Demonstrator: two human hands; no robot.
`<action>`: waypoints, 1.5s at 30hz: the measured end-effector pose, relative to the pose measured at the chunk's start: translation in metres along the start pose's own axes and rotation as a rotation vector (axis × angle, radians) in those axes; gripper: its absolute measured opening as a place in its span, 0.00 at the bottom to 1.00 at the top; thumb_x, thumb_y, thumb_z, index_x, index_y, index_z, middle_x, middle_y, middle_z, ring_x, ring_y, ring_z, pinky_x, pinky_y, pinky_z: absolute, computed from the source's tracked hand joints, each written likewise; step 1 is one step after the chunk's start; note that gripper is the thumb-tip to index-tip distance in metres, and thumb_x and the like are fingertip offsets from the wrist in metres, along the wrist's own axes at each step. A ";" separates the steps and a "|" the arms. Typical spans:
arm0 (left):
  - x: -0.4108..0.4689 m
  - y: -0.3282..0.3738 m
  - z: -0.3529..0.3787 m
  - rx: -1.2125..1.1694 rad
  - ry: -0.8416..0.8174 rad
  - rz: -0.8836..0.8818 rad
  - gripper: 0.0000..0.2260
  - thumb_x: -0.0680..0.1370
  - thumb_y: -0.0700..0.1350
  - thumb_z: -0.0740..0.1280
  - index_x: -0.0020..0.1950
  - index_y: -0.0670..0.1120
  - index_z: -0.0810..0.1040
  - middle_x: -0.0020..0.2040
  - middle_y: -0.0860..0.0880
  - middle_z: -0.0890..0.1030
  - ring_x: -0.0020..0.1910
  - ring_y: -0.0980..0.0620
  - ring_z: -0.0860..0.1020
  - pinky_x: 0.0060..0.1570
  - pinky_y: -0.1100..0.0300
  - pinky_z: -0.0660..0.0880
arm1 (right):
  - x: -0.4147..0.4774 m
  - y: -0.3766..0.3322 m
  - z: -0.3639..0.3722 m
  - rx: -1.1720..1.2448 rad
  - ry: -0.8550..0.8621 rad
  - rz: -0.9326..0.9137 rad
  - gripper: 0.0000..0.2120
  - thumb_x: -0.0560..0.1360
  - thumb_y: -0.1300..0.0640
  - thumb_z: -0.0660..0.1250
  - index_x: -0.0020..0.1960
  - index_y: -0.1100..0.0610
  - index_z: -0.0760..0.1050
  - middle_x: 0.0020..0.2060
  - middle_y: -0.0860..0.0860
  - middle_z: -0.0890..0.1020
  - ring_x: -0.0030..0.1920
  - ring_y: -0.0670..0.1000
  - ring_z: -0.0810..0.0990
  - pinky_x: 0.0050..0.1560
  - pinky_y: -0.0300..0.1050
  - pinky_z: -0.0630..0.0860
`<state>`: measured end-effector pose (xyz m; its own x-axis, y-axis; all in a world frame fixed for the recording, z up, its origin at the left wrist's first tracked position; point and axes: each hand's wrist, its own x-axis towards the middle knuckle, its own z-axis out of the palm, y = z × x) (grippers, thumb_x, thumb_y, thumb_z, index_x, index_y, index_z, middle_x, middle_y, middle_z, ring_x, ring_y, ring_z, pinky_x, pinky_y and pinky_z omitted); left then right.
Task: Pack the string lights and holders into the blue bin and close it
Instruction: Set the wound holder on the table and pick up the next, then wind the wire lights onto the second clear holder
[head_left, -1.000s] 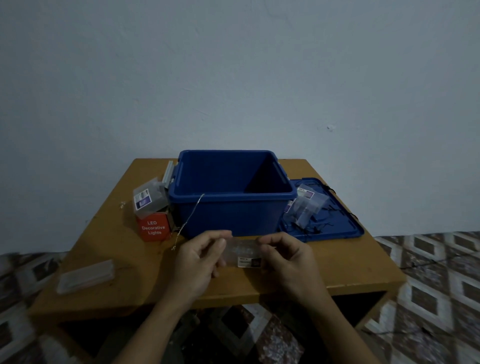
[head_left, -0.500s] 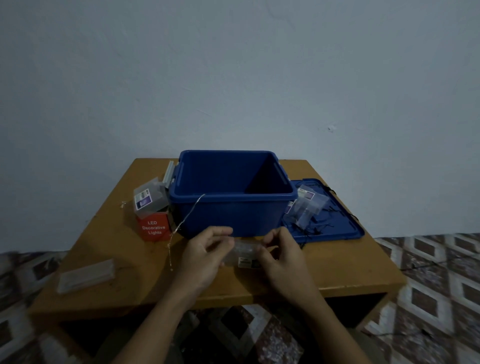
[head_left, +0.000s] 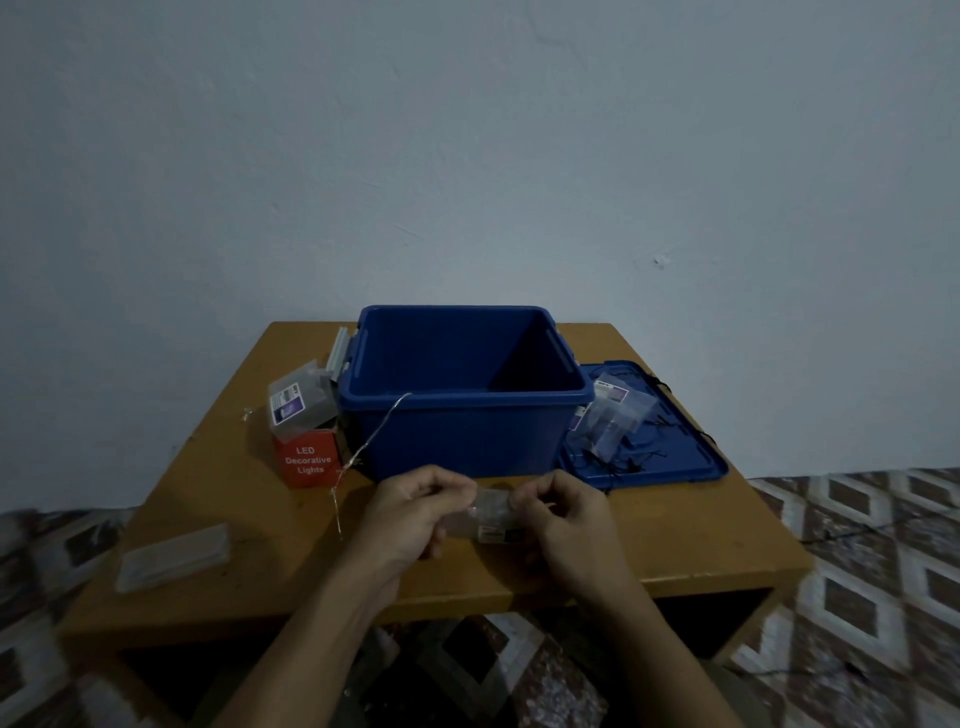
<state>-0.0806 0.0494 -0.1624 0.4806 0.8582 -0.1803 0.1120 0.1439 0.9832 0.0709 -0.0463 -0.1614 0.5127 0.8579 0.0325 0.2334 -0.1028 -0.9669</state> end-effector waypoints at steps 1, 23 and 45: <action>0.000 0.000 0.002 -0.027 0.015 -0.011 0.04 0.76 0.43 0.73 0.43 0.50 0.86 0.38 0.52 0.82 0.32 0.54 0.73 0.29 0.62 0.70 | 0.000 0.000 0.000 -0.003 0.006 -0.003 0.07 0.80 0.57 0.68 0.43 0.55 0.79 0.39 0.56 0.82 0.33 0.49 0.79 0.34 0.46 0.79; -0.016 0.026 0.014 0.209 0.087 -0.056 0.19 0.80 0.49 0.67 0.70 0.49 0.72 0.61 0.50 0.78 0.59 0.51 0.78 0.63 0.49 0.76 | 0.017 -0.012 -0.006 -0.200 0.179 0.015 0.06 0.79 0.60 0.66 0.55 0.54 0.76 0.49 0.49 0.81 0.46 0.49 0.81 0.42 0.41 0.77; -0.034 0.084 -0.059 0.830 0.194 0.149 0.08 0.80 0.52 0.65 0.47 0.50 0.80 0.46 0.49 0.80 0.43 0.51 0.80 0.39 0.55 0.78 | 0.047 -0.127 0.055 -1.140 -0.253 -0.648 0.23 0.79 0.48 0.66 0.72 0.53 0.68 0.65 0.54 0.75 0.66 0.58 0.69 0.64 0.61 0.69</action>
<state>-0.1389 0.0614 -0.0725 0.3926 0.9192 0.0309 0.6947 -0.3184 0.6450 0.0199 0.0347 -0.0508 -0.0898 0.9677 0.2354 0.9940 0.1021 -0.0404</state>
